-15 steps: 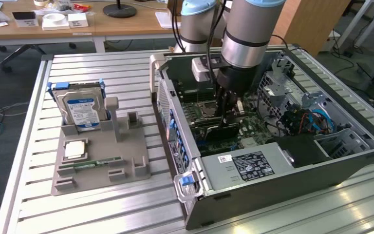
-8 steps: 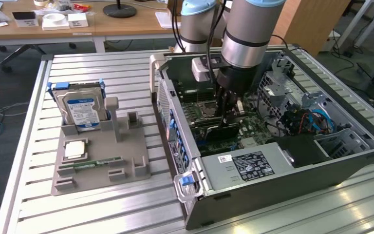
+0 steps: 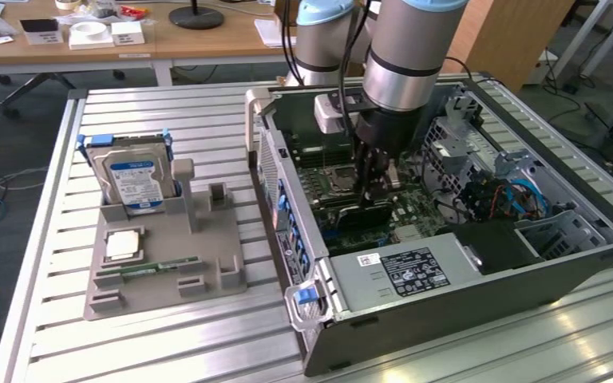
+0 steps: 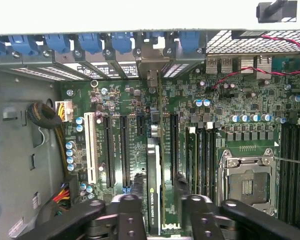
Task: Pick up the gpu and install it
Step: 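Press down on the gpu until it lock into place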
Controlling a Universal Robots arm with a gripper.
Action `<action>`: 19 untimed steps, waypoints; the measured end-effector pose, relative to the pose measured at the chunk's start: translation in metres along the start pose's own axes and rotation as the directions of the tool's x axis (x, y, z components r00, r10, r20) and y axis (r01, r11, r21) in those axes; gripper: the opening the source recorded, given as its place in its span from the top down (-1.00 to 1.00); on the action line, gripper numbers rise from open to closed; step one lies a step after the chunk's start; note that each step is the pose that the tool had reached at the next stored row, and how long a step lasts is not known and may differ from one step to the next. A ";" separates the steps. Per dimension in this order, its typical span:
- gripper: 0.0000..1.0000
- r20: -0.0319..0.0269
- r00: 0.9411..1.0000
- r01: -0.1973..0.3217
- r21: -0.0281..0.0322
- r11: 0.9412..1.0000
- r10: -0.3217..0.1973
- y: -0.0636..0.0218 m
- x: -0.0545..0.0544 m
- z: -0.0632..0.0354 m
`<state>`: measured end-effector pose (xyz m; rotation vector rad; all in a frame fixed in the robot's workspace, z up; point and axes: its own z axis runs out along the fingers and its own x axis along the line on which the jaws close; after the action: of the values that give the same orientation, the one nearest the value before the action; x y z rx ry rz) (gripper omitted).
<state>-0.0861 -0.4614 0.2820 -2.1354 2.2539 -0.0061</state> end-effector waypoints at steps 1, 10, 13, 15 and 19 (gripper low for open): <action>0.36 0.000 1.000 0.000 0.000 1.000 0.000 0.0000 0.000 0.0000; 0.79 0.000 1.000 0.000 0.000 1.000 0.000 0.0000 0.000 0.0000; 0.79 0.000 1.000 0.000 0.000 1.000 0.000 0.0000 0.000 0.0000; 0.79 0.000 1.000 0.000 0.000 1.000 0.000 0.0000 0.000 0.0000; 0.79 0.000 1.000 0.000 0.000 1.000 0.000 0.0020 -0.001 0.0002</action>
<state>-0.0880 -0.4602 0.2818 -2.1354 2.2539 -0.0064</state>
